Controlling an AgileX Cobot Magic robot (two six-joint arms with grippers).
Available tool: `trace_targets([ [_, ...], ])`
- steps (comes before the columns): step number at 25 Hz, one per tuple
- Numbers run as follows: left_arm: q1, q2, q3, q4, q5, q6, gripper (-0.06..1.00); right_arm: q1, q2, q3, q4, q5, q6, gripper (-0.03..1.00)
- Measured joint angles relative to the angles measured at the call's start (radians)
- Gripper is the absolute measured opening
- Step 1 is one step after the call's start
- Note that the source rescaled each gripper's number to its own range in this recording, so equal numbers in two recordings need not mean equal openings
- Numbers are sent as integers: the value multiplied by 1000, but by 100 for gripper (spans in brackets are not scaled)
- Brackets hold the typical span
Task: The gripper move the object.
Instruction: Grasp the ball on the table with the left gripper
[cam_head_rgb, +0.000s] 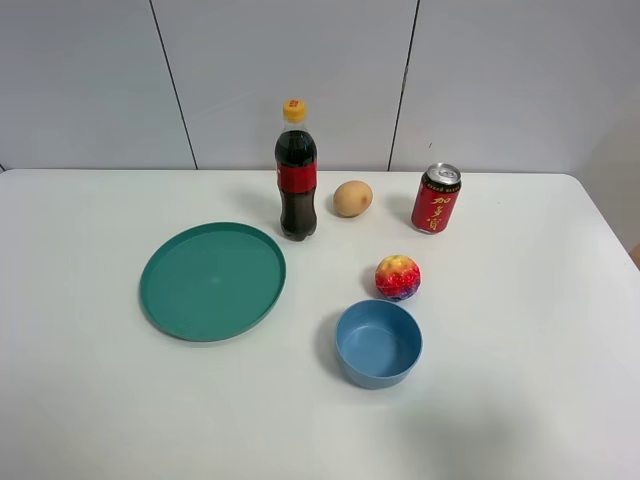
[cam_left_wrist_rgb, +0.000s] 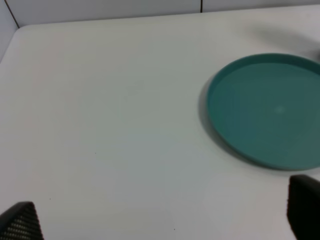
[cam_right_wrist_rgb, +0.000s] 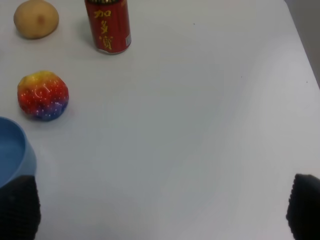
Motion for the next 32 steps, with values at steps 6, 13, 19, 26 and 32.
trace_targets([
  [6, 0, 0, 0, 0, 0, 0, 100, 0, 0, 0, 0, 0, 0, 100],
  [13, 0, 0, 0, 0, 0, 0, 100, 0, 0, 0, 0, 0, 0, 100],
  [19, 0, 0, 0, 0, 0, 0, 100, 0, 0, 0, 0, 0, 0, 100],
  [26, 0, 0, 0, 0, 0, 0, 100, 0, 0, 0, 0, 0, 0, 100],
  [32, 0, 0, 0, 0, 0, 0, 100, 0, 0, 0, 0, 0, 0, 100],
])
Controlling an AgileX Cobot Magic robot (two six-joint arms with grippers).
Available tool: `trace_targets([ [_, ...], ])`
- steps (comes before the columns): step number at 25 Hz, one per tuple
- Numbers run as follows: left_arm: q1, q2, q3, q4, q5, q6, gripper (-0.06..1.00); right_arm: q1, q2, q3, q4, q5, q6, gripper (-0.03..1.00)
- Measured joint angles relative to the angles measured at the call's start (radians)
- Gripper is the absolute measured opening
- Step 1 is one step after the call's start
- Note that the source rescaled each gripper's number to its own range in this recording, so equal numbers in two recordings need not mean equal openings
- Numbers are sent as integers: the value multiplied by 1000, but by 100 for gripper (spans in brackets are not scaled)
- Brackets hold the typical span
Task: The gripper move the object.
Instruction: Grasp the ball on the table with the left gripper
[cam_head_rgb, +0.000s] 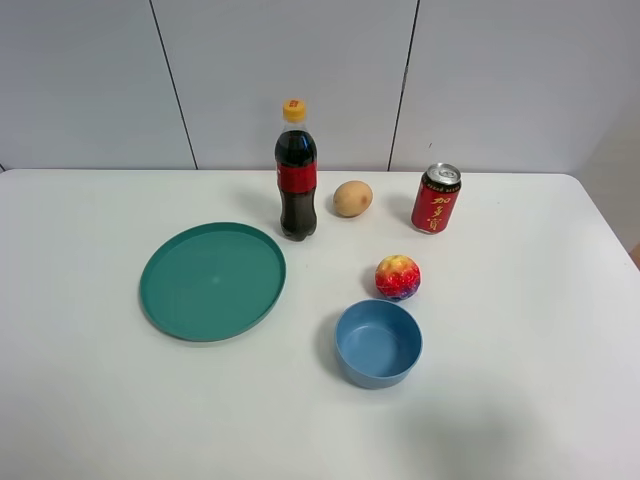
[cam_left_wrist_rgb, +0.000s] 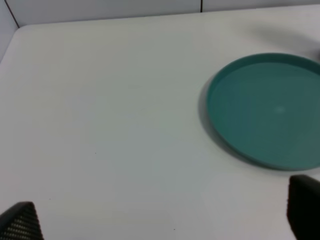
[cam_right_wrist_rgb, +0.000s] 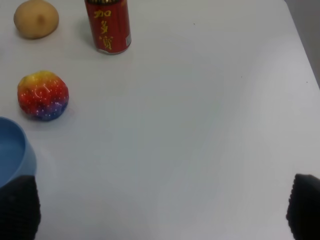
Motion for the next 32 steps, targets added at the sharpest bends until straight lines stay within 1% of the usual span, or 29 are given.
trace_targets([
  [5, 0, 0, 0, -1, 0, 0, 100, 0, 0, 0, 0, 0, 0, 100],
  [8, 0, 41, -24, -16, -6, 0, 100, 0, 0, 0, 0, 0, 0, 100],
  [13, 0, 221, -112, -58, -48, 0, 100, 0, 0, 0, 0, 0, 0, 100],
  [18, 0, 430, -196, -114, -154, 2, 100, 0, 0, 0, 0, 0, 0, 100],
  [22, 0, 558, -240, -139, -232, 67, 100, 0, 0, 0, 0, 0, 0, 100],
  [26, 0, 678, -280, -181, -255, 155, 100, 0, 0, 0, 0, 0, 0, 100],
  [32, -5, 819, -398, -201, -262, 180, 100, 0, 0, 0, 0, 0, 0, 100],
])
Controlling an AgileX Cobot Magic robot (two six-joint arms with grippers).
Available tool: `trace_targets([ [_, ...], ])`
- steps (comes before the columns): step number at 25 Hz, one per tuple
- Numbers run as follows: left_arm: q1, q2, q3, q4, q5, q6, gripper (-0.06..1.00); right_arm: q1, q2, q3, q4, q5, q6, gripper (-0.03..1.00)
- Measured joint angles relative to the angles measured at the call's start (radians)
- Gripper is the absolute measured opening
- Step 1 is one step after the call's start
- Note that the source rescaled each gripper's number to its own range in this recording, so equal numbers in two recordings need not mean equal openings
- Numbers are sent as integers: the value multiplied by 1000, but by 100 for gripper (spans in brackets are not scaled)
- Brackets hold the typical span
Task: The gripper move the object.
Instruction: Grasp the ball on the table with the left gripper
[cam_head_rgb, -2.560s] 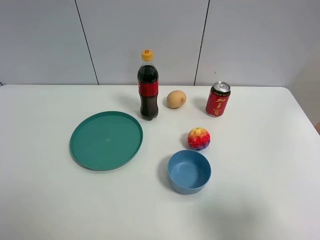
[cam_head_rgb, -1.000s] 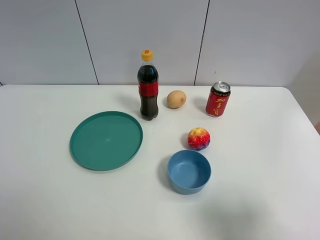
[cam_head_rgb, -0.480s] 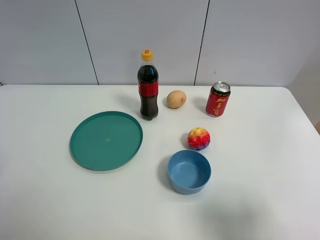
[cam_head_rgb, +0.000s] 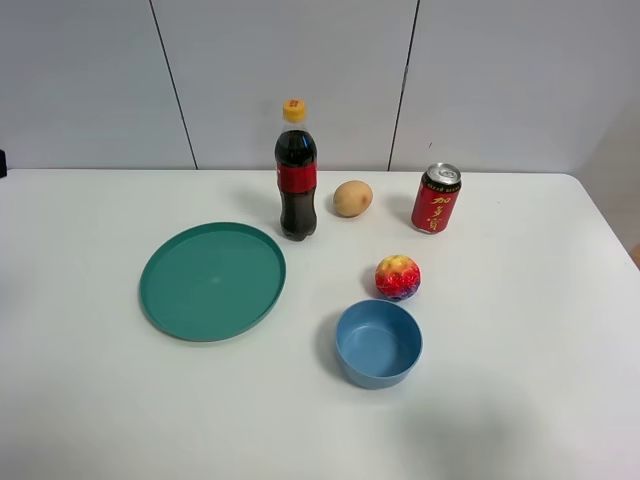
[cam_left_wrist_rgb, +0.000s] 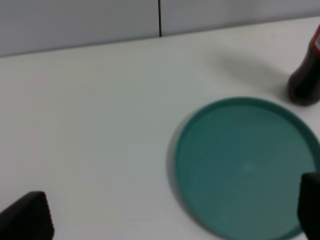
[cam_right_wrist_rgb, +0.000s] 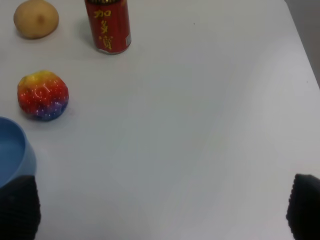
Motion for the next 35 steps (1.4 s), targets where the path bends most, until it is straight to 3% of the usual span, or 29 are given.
trace_targets([
  [5, -76, 77, -121, -1, -10, 0, 100, 0, 0, 0, 0, 0, 0, 100],
  [12, -248, 222, -261, -1, -31, -3, 100, 0, 0, 0, 0, 0, 0, 100],
  [21, -590, 494, -508, 22, -37, -5, 100, 0, 0, 0, 0, 0, 0, 100],
  [26, -747, 625, -573, 55, -59, -5, 100, 0, 0, 0, 0, 0, 0, 100],
  [31, -846, 735, -576, 82, -91, -5, 100, 0, 0, 0, 0, 0, 0, 100],
  [35, -876, 825, -576, 92, -134, -4, 100, 0, 0, 0, 0, 0, 0, 100],
])
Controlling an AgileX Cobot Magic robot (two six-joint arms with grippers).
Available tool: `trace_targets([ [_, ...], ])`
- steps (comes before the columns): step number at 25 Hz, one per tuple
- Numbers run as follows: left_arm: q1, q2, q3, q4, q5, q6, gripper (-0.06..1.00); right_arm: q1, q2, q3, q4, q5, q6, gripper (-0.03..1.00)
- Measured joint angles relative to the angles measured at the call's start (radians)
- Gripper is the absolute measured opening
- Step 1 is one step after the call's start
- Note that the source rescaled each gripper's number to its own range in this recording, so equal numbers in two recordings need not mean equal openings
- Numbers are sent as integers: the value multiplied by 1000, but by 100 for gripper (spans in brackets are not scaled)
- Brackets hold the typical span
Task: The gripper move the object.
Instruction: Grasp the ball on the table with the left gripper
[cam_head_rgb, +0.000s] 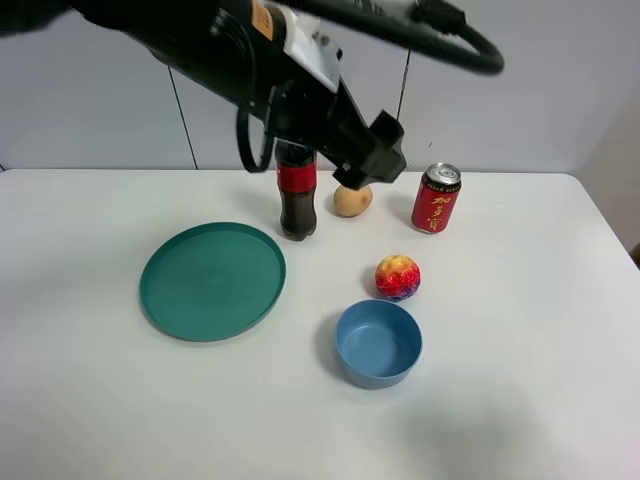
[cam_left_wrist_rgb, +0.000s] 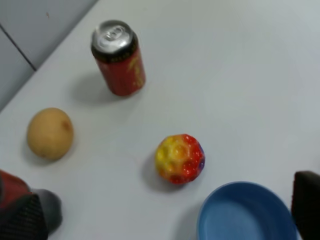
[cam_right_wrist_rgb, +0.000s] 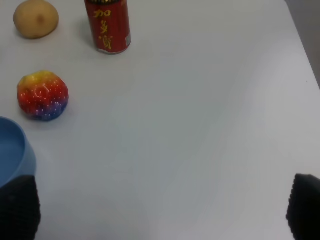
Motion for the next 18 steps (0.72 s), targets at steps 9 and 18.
trace_targets([
  [9, -3, 238, 0, 2, -114, -4, 100, 0, 0, 0, 0, 0, 0, 100],
  [18, -3, 393, 0, -3, -270, -7, 100, 0, 0, 0, 0, 0, 0, 100],
])
